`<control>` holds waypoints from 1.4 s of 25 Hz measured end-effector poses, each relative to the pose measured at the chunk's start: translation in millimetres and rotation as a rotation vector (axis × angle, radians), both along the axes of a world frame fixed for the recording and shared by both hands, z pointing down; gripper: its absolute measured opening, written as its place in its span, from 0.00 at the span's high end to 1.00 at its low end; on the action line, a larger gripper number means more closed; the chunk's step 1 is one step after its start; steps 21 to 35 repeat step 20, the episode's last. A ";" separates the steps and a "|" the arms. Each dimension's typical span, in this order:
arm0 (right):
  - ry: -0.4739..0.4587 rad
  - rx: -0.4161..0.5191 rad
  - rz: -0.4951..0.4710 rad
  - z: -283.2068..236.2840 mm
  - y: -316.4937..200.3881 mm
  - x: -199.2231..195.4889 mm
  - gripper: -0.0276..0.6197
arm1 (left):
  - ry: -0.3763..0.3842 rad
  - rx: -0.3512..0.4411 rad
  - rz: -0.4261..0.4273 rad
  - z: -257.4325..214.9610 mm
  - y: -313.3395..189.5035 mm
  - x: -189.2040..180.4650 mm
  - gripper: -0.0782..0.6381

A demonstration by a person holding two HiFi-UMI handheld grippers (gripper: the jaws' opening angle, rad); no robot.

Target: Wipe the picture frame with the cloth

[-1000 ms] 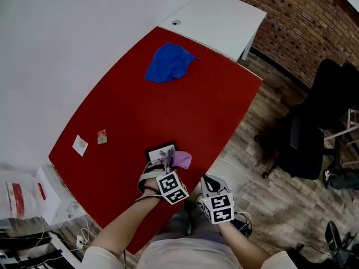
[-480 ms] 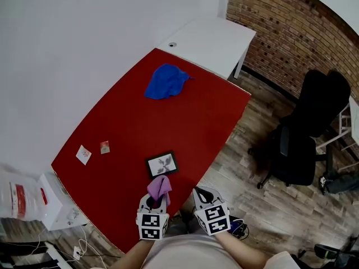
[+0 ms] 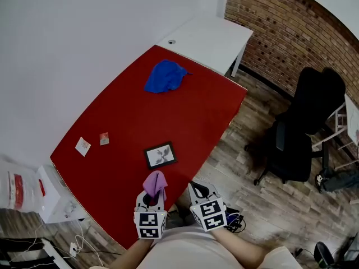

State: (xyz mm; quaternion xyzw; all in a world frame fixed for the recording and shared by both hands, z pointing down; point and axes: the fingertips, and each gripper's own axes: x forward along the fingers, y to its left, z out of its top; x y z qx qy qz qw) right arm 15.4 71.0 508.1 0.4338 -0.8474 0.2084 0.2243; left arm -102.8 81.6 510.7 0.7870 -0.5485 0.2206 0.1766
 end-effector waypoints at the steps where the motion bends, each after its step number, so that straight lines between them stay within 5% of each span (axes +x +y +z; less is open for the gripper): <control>1: 0.000 0.001 0.003 -0.6 1.4 0.7 0.95 | 0.003 0.002 -0.005 -0.6 2.0 -0.6 0.82; 35: -0.016 0.004 0.004 -10.5 32.2 0.3 0.95 | 0.013 -0.011 -0.002 -7.3 33.8 -0.9 0.82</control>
